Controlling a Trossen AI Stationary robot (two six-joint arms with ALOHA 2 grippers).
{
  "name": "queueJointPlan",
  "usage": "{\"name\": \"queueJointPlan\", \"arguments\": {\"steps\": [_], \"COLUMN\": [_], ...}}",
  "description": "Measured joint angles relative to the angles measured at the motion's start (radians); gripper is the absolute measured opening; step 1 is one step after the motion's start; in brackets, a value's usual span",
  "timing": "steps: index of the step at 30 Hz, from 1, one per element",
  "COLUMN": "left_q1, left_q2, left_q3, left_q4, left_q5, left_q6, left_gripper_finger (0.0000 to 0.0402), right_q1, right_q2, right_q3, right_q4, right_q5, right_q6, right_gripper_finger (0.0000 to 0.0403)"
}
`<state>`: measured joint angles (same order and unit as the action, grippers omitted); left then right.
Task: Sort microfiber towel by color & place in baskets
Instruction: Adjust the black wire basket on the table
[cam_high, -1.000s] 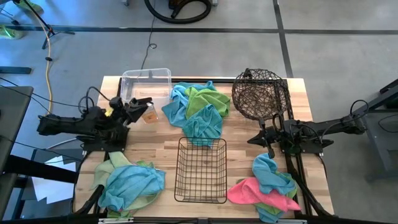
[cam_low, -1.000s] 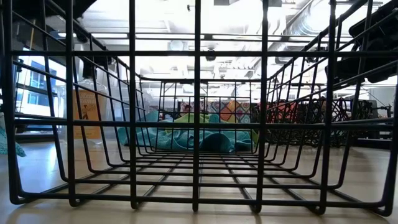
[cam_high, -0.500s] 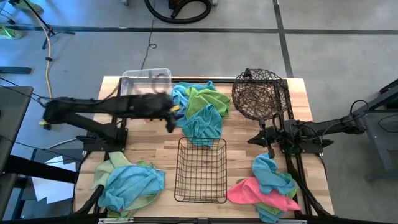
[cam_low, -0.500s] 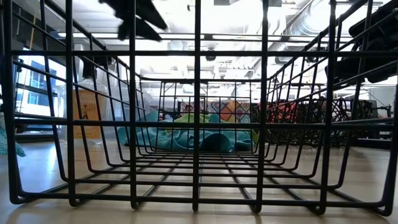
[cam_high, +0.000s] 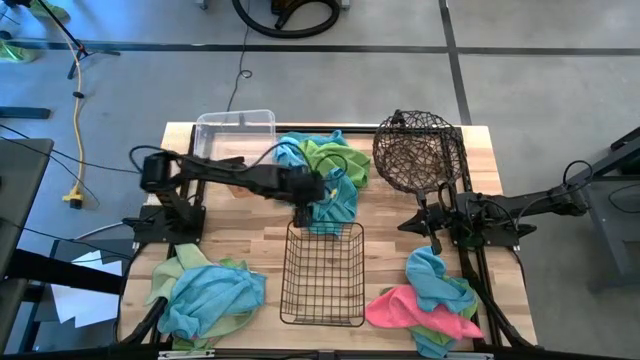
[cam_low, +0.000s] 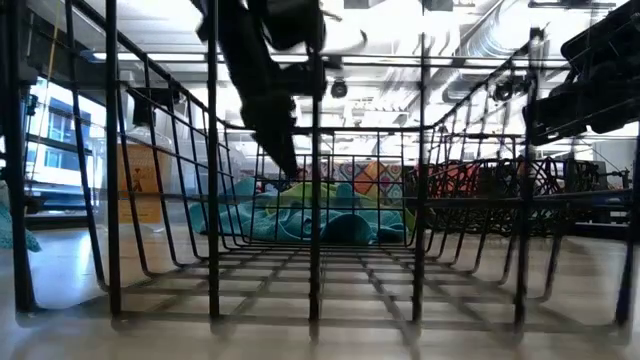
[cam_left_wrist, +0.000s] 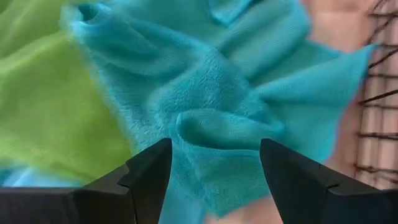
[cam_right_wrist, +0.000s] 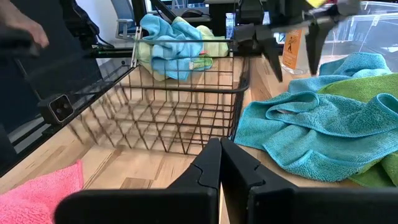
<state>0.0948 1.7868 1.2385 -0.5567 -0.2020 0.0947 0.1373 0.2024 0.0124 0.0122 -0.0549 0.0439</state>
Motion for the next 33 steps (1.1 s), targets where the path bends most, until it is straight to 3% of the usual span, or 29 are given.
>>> {"name": "queueJointPlan", "arguments": {"steps": [8, 19, 27, 33], "left_q1": [0.084, 0.081, 0.089, 0.070], "left_q2": [0.080, -0.013, -0.179, -0.386], "left_q3": [-0.006, -0.003, -0.005, -0.099], "left_q4": [0.118, 0.113, -0.012, -0.092], "left_q5": [0.122, 0.145, 0.146, 0.180], "left_q6": [-0.004, 0.022, -0.041, -0.124], "left_gripper_finger": [0.0232, 0.0232, 0.0232, 0.0232], "right_q1": [0.000, 0.000, 0.000, 0.000], "right_q2": [0.000, 0.001, 0.000, 0.000], "right_q3": [0.000, 0.000, 0.000, 0.000], "right_q4": [0.000, 0.000, 0.000, 0.000], "right_q5": [0.000, 0.000, 0.000, 0.000], "right_q6": [0.000, 0.000, 0.000, 0.000], "right_gripper_finger": [0.0000, 0.0000, 0.0000, 0.0000]}}
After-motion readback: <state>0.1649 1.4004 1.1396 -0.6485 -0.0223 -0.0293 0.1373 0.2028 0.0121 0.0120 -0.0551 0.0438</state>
